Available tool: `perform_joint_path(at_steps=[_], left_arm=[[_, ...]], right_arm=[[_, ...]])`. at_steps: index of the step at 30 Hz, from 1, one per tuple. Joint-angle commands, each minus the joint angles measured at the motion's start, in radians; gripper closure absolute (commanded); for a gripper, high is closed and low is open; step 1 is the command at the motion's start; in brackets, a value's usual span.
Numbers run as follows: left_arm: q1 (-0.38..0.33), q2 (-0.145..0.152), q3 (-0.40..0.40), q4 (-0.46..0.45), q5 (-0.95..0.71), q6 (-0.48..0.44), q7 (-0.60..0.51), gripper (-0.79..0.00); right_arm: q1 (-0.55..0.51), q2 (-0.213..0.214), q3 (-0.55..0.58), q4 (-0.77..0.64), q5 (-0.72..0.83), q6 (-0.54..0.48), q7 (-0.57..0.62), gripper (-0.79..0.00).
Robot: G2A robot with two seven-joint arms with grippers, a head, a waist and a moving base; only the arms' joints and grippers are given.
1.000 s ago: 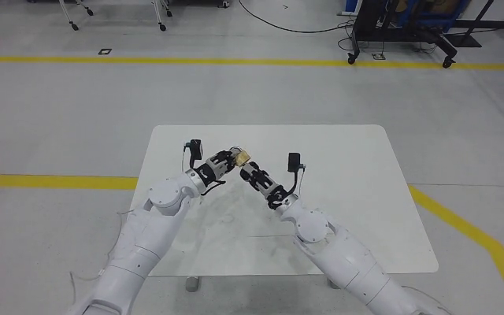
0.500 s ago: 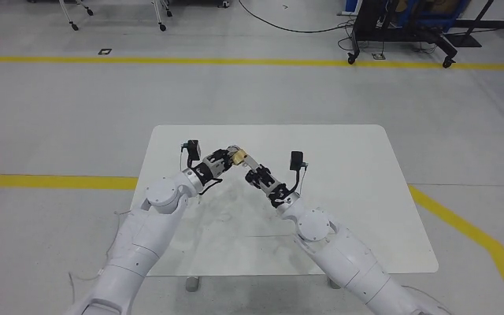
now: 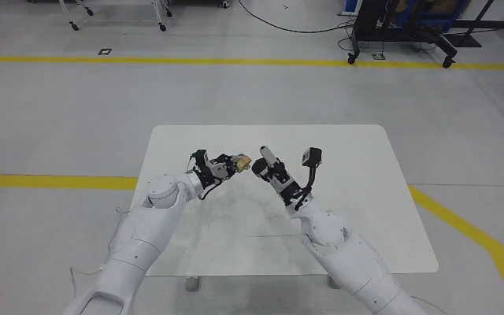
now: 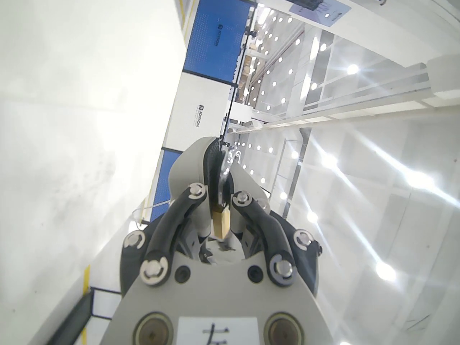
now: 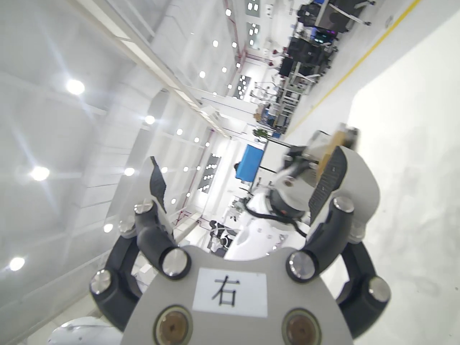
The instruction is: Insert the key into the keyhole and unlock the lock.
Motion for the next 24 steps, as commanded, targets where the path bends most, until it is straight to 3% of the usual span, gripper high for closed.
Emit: perform_joint_path(at_steps=[1, 5, 6, 7, 8, 24], left_arm=[[-0.017, -0.003, 0.011, 0.025, 0.002, 0.043, -0.008, 0.0], [-0.025, -0.012, 0.014, 0.055, -0.077, 0.084, -0.052, 0.0], [-0.028, -0.014, 0.014, 0.063, -0.087, 0.09, -0.059, 0.0], [-0.03, -0.015, 0.013, 0.07, -0.101, 0.095, -0.066, 0.0], [-0.031, -0.017, 0.011, 0.076, -0.118, 0.101, -0.076, 0.0], [-0.044, -0.022, 0.002, 0.113, -0.177, 0.118, -0.129, 0.0]], right_arm=[[-0.051, 0.01, 0.04, -0.076, -0.006, -0.033, 0.021, -0.785], [-0.094, 0.017, 0.062, -0.141, 0.004, -0.049, 0.092, -0.785], [-0.09, 0.016, 0.059, -0.138, 0.011, -0.037, 0.109, -0.696], [-0.083, 0.015, 0.053, -0.13, 0.015, -0.023, 0.122, -0.256], [-0.074, 0.012, 0.046, -0.12, 0.018, -0.012, 0.131, 0.0], [-0.039, -0.007, 0.027, -0.047, 0.026, 0.053, 0.174, 0.0]])
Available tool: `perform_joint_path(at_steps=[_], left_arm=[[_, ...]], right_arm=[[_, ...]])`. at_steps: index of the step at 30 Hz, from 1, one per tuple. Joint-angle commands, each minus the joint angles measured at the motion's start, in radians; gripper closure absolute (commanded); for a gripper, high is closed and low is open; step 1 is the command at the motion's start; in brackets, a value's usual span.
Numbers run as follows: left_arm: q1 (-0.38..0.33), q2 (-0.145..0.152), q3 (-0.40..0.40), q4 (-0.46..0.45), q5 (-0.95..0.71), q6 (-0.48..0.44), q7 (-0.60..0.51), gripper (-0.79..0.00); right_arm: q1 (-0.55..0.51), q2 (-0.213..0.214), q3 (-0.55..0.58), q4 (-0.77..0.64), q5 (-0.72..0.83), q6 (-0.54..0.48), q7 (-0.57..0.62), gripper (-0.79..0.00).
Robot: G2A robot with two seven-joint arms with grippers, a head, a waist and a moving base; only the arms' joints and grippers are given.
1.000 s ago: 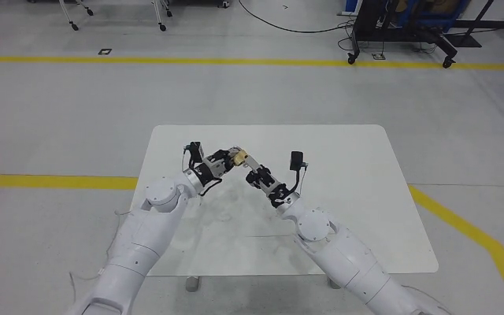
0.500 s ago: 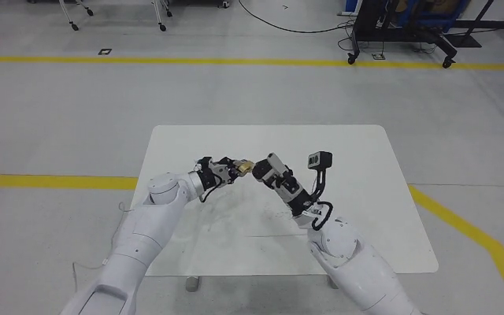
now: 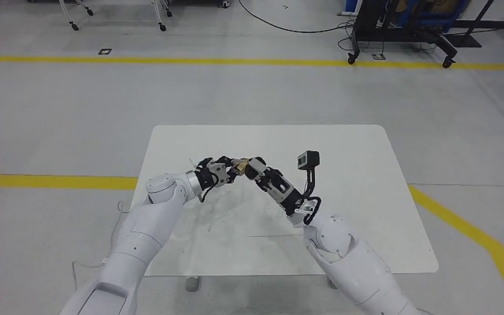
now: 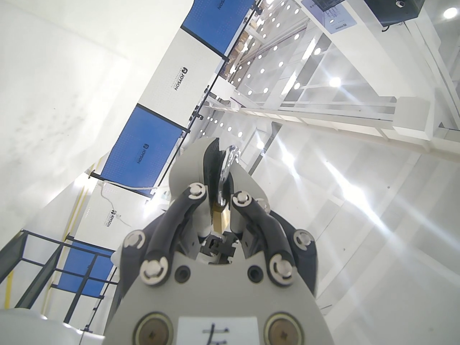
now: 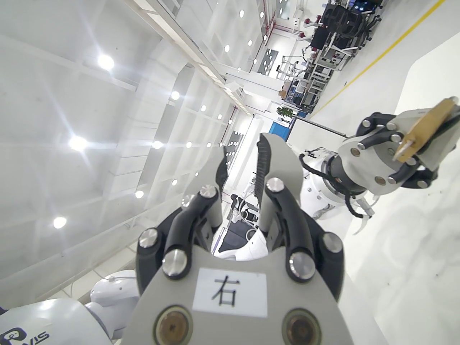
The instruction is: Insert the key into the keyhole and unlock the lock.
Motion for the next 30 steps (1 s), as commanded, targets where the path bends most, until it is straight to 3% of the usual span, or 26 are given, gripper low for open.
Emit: perform_joint_path(at_steps=[1, 5, 8, 17, 22, 24, 25, 27, 28, 30], left_arm=[[-0.001, 0.0, -0.001, 0.001, -0.001, -0.004, -0.001, 0.0], [-0.002, -0.001, -0.005, 0.004, -0.012, -0.015, -0.016, 0.0], [-0.004, -0.001, -0.005, 0.008, -0.011, -0.018, -0.023, 0.0], [-0.012, -0.003, -0.006, 0.017, -0.008, -0.04, -0.025, 0.0], [-0.004, -0.001, -0.014, -0.006, 0.031, -0.143, 0.005, 0.0], [0.003, 0.001, -0.016, -0.02, 0.049, -0.176, 0.01, 0.0], [0.006, 0.002, -0.016, -0.027, 0.064, -0.189, 0.012, 0.0], [0.014, 0.003, -0.017, -0.042, 0.073, -0.207, 0.002, 0.0], [0.017, 0.004, -0.018, -0.048, 0.078, -0.216, 0.0, 0.0], [0.023, 0.005, -0.019, -0.058, 0.086, -0.227, -0.002, 0.0]], right_arm=[[0.01, -0.004, -0.006, 0.026, -0.011, 0.034, -0.014, 0.0], [0.052, -0.018, -0.03, 0.094, -0.074, 0.144, -0.107, 0.0], [0.073, -0.029, -0.046, 0.126, -0.065, 0.166, -0.131, 0.0], [0.074, -0.043, -0.038, 0.132, -0.055, 0.141, -0.147, 0.0], [0.024, -0.036, 0.004, 0.087, 0.185, 0.093, 0.071, -0.037], [0.021, -0.033, 0.02, 0.098, 0.302, 0.154, 0.18, -0.055], [0.024, -0.031, 0.029, 0.111, 0.34, 0.195, 0.216, -0.145], [0.039, -0.031, 0.035, 0.143, 0.393, 0.291, 0.252, -0.246], [0.047, -0.032, 0.039, 0.152, 0.423, 0.316, 0.267, -0.265], [0.058, -0.035, 0.042, 0.173, 0.473, 0.343, 0.295, -0.231]])
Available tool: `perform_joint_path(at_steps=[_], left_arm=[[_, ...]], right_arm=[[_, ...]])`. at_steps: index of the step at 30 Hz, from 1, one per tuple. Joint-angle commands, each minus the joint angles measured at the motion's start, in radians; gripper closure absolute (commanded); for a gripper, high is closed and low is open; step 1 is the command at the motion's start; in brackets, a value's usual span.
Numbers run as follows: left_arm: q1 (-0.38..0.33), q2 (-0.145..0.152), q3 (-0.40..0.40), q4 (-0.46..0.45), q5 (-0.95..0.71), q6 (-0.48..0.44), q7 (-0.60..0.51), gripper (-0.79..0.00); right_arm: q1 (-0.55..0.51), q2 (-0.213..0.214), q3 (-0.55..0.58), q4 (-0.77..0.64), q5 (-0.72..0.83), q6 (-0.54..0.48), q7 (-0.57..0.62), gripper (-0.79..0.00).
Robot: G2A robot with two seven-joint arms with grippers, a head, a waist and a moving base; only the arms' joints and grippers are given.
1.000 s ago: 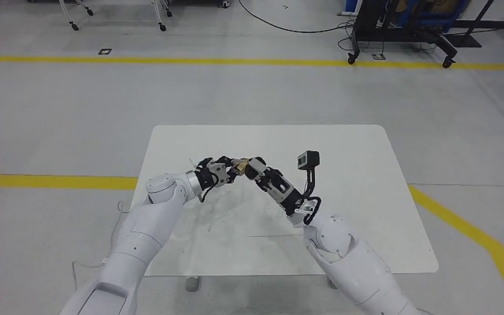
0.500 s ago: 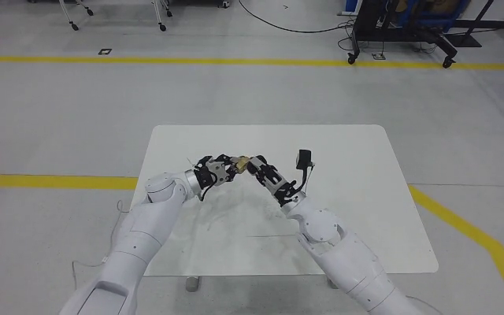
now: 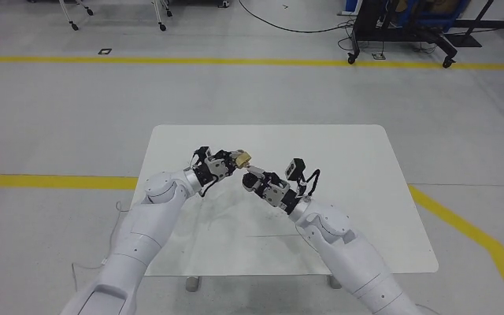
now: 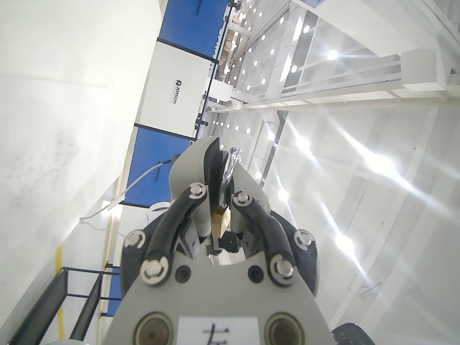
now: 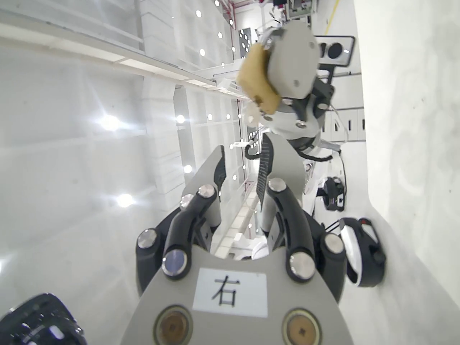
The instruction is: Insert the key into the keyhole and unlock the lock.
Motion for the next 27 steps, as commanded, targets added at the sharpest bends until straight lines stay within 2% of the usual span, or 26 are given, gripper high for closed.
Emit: perform_joint_path(at_steps=[1, 6, 13, 14, 24, 27], left_arm=[[0.006, 0.001, -0.002, -0.01, 0.005, -0.01, -0.003, 0.0], [0.016, 0.003, 0.0, -0.029, 0.03, -0.021, -0.004, 0.0], [0.022, 0.004, -0.005, -0.039, 0.031, -0.02, -0.003, 0.0], [0.023, 0.004, -0.005, -0.041, 0.031, -0.019, -0.002, 0.0], [0.026, 0.004, -0.004, -0.053, 0.039, -0.02, -0.008, 0.0], [0.026, 0.005, -0.001, -0.062, 0.072, -0.053, 0.005, 0.0]], right_arm=[[0.012, -0.003, 0.003, 0.021, 0.052, 0.023, 0.031, -0.219], [0.035, -0.009, 0.01, 0.066, 0.111, 0.038, 0.067, -0.135], [0.057, -0.017, 0.005, 0.102, 0.126, 0.054, 0.069, -0.074], [0.059, -0.018, 0.004, 0.106, 0.127, 0.056, 0.067, 0.0], [0.067, -0.027, 0.004, 0.13, 0.138, 0.051, 0.053, 0.0], [0.065, -0.032, 0.005, 0.136, 0.161, 0.047, 0.047, 0.0]])
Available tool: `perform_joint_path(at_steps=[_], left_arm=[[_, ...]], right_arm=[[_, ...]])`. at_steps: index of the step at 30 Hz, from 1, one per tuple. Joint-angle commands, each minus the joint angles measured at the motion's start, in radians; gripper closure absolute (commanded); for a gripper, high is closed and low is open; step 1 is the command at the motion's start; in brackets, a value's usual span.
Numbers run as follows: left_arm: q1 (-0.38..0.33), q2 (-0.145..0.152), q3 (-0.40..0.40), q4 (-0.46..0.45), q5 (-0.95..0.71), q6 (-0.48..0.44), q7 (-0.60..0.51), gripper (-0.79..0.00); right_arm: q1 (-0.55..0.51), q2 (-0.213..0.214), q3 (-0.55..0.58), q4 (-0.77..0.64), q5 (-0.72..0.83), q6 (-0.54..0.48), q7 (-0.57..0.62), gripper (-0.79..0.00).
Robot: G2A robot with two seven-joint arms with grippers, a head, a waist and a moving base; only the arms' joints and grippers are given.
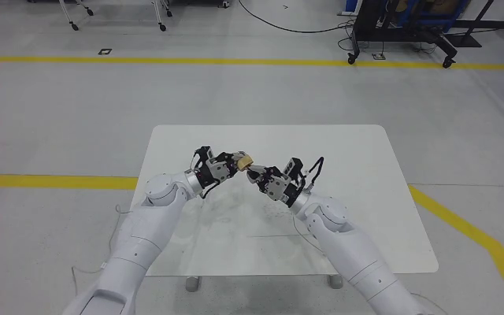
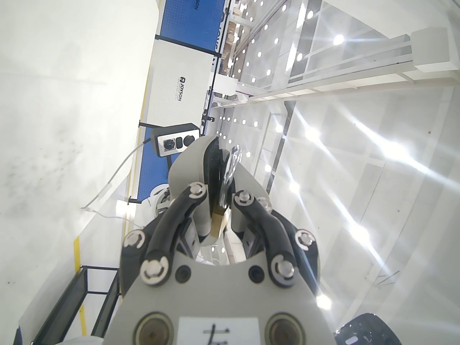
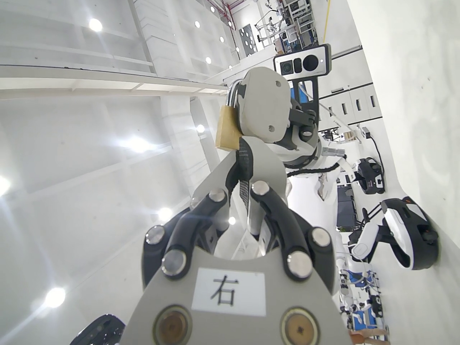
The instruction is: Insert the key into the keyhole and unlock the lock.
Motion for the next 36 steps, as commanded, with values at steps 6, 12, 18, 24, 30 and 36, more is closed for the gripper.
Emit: perform_joint_path(at_steps=[6, 12, 18, 24, 30, 36], left_arm=[[0.047, 0.01, 0.003, -0.108, 0.221, -0.226, 0.155, 0.0], [0.111, 0.022, -0.024, -0.208, 0.412, -0.415, 0.306, 0.0], [0.157, 0.026, -0.03, -0.269, 0.483, -0.459, 0.367, 0.0], [0.177, 0.029, -0.046, -0.289, 0.489, -0.486, 0.388, 0.0], [0.191, 0.029, -0.051, -0.306, 0.506, -0.508, 0.411, 0.0], [0.195, 0.027, -0.059, -0.305, 0.459, -0.495, 0.421, 0.0]], right_arm=[[-0.004, -0.014, 0.018, 0.022, 0.218, 0.047, 0.109, 0.0], [0.015, -0.022, 0.027, 0.07, 0.348, 0.146, 0.218, 0.0], [0.033, -0.028, 0.025, 0.107, 0.406, 0.213, 0.289, 0.0], [0.043, -0.033, 0.018, 0.125, 0.392, 0.206, 0.306, 0.0], [0.048, -0.037, 0.012, 0.134, 0.375, 0.201, 0.31, -0.055], [0.02, -0.021, 0.072, 0.088, 0.329, 0.147, 0.359, -0.717]])
